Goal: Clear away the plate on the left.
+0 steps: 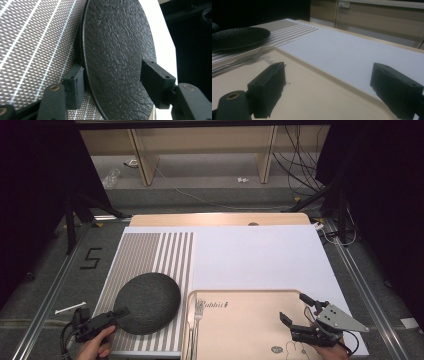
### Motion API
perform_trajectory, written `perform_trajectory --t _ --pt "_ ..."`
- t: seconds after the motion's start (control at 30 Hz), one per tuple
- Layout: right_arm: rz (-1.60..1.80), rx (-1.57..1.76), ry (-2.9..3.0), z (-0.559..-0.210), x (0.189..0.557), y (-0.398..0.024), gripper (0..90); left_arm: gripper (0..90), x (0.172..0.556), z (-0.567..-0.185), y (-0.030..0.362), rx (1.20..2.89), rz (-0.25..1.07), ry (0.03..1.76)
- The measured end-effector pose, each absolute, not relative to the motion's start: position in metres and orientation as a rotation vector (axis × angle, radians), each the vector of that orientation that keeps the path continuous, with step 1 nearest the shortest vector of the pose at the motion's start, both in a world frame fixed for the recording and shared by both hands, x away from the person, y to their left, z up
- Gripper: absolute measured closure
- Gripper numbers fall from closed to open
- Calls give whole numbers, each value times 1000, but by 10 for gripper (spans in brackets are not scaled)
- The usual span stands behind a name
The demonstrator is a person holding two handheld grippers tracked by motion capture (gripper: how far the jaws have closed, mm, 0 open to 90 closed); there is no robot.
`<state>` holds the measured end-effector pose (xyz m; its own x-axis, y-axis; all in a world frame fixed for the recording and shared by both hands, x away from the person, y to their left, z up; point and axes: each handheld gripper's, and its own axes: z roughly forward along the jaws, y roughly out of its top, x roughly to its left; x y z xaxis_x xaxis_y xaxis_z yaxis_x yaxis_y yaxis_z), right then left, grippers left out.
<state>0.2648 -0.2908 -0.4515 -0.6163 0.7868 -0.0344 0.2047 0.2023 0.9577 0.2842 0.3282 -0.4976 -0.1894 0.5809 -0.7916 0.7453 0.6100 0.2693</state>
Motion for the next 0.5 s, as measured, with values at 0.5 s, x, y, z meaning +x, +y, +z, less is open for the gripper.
perform_trajectory --t 0.5 --pt "1433 928 1952 -452 266 -290 136 544 285 -506 329 1012 -269 1911"
